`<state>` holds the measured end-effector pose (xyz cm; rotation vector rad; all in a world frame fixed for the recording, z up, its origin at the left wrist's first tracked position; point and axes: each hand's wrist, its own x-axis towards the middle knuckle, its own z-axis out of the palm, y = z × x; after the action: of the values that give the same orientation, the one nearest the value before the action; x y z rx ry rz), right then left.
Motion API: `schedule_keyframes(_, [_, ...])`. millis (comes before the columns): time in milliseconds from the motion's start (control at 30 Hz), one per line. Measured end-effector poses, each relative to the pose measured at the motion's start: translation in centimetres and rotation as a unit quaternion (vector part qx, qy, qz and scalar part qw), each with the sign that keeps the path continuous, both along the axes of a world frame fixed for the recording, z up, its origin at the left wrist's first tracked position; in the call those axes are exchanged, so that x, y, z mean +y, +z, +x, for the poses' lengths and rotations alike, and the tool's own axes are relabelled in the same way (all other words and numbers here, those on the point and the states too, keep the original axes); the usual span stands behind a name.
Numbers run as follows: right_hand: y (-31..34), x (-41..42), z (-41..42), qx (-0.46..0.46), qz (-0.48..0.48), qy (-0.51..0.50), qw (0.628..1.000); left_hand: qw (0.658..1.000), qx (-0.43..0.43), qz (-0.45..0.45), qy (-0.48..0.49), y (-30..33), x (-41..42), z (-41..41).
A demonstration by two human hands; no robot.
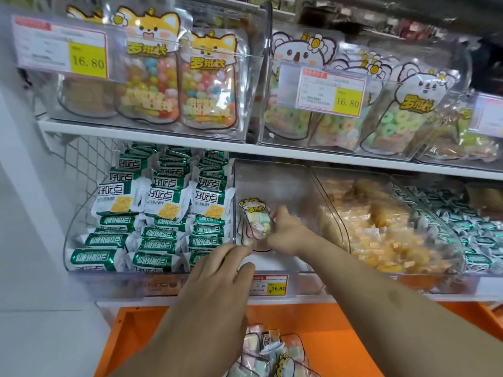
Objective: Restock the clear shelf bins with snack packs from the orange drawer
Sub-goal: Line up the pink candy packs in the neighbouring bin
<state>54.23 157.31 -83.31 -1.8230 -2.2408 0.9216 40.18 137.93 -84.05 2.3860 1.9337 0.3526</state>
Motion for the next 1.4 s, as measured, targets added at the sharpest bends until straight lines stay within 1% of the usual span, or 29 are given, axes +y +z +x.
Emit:
schedule_keyframes(67, [-0.4, 0.0, -0.2, -0.054, 0.015, 0.030, 0.998, 1.000, 0.006, 0.007, -0.001, -0.3, 0.1, 0.1])
schedule_keyframes(133, [-0.8, 0.2, -0.5, -0.068, 0.031, 0.029, 0.997, 1.000, 0.007, 0.015, -0.002, -0.6, 0.2, 0.1])
schedule_keyframes(233, [-1.4, 0.8, -0.8, -0.053, 0.054, 0.005, 0.997, 1.000, 0.021, 0.022, 0.002, -0.7, 0.3, 0.1])
schedule_keyframes(400, [-1.7, 2.2, -1.6, 0.030, 0.098, -0.056, 0.993, 0.999, 0.034, 0.031, 0.005, -0.8, 0.5, 0.1])
schedule_keyframes(467, [-1.8, 2.5, -1.9, 0.030, 0.095, -0.044, 0.994, 0.999, 0.034, 0.039, 0.007, -0.9, 0.5, 0.0])
schedule_keyframes(533, [-2.1, 2.6, -1.8, 0.029, 0.072, -0.021, 0.997, 0.998, 0.034, 0.042, 0.010, -0.9, 0.5, 0.1])
schedule_keyframes(633, [-2.3, 2.4, -1.4, -0.002, 0.071, 0.018, 0.997, 0.998, 0.034, 0.048, 0.010, -0.9, 0.6, 0.2])
schedule_keyframes(767, [-2.6, 2.7, -1.3, -0.019, 0.119, 0.039, 0.992, 0.998, 0.037, 0.053, 0.008, -1.0, 0.7, 0.2])
schedule_keyframes(833, [-2.7, 3.0, -1.4, 0.002, 0.155, 0.025, 0.988, 0.998, 0.036, 0.056, 0.009, -1.1, 0.7, 0.2])
schedule_keyframes(900, [-2.7, 3.1, -1.4, 0.021, 0.172, 0.010, 0.985, 0.998, 0.031, 0.059, 0.010, -1.0, 0.8, 0.2])
schedule_keyframes(1067, [-3.0, 3.3, -1.2, -0.001, 0.139, 0.032, 0.990, 0.997, 0.034, 0.063, 0.008, -0.7, 0.7, 0.3])
schedule_keyframes(1233, [-3.1, 3.5, -1.2, 0.050, 0.090, 0.014, 0.995, 0.998, 0.035, 0.057, 0.003, -0.6, 0.4, 0.2])
schedule_keyframes(1400, [-3.8, 3.9, -1.2, 0.137, 0.048, -0.010, 0.989, 0.998, 0.030, 0.058, 0.003, -0.6, 0.4, 0.1])
